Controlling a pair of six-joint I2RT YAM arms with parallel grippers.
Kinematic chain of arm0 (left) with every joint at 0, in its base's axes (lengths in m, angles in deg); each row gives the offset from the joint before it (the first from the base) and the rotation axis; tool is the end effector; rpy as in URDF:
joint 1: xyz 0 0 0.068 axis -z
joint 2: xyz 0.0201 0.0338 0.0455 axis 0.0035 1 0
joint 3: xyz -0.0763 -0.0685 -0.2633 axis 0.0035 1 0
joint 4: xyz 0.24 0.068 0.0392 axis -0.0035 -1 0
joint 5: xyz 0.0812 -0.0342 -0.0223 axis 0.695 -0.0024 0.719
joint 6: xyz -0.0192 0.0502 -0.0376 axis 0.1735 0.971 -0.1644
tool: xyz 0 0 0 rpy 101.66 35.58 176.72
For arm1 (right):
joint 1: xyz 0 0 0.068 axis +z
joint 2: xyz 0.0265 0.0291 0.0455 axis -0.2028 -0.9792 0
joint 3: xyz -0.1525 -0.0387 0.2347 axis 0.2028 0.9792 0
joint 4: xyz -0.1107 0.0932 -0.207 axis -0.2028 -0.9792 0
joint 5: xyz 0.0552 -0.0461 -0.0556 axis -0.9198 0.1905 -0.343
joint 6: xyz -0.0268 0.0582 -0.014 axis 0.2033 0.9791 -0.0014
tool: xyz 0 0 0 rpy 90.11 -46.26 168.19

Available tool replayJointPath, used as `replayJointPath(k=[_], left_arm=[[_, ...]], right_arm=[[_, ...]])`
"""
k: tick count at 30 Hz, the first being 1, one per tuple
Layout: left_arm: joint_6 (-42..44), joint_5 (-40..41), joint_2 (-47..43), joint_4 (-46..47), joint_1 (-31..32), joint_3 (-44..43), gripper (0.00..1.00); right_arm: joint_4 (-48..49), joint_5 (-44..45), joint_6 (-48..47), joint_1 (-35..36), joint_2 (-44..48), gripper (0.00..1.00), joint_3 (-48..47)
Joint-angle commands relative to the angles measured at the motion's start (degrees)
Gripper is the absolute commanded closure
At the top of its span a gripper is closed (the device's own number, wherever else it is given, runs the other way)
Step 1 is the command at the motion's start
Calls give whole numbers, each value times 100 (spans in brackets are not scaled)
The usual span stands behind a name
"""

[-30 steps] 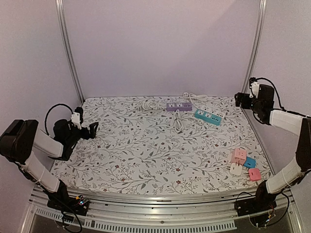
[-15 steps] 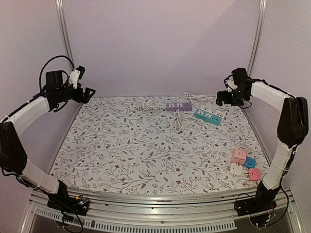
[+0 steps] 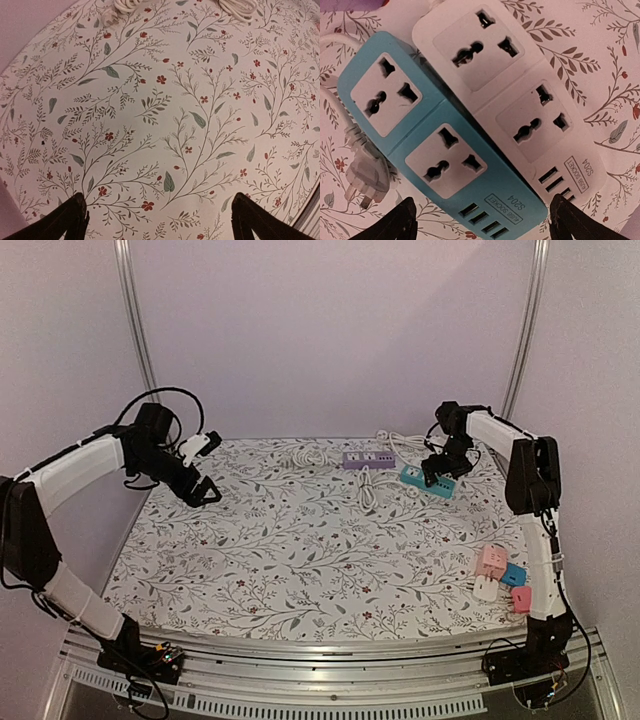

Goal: Insert the plug

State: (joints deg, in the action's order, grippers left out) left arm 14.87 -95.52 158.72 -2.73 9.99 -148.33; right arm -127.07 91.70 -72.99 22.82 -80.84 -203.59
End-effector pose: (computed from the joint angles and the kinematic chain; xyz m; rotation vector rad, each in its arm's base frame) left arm 0.2969 -0.0706 0.2787 0.8898 2.3539 -0.3225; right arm 0.4970 0.0959 0.1746 -0.4370 2.8323 -0.0292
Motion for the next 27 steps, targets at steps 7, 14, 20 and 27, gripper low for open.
replayJointPath(k=[7, 14, 20, 27], left_arm=[[85, 304, 426, -429, 413, -395, 0], [103, 291, 346, -425, 425, -344, 1], [123, 259, 260, -424, 428, -239, 0], [184, 133, 14, -436, 425, -153, 1]], right_arm=[[-457, -529, -236, 98, -505, 27, -260], [-964, -774, -566, 619, -469, 34, -111], [-768, -512, -588, 1140, 22, 45, 594], [-464, -665, -678, 2028, 776, 62, 1573]])
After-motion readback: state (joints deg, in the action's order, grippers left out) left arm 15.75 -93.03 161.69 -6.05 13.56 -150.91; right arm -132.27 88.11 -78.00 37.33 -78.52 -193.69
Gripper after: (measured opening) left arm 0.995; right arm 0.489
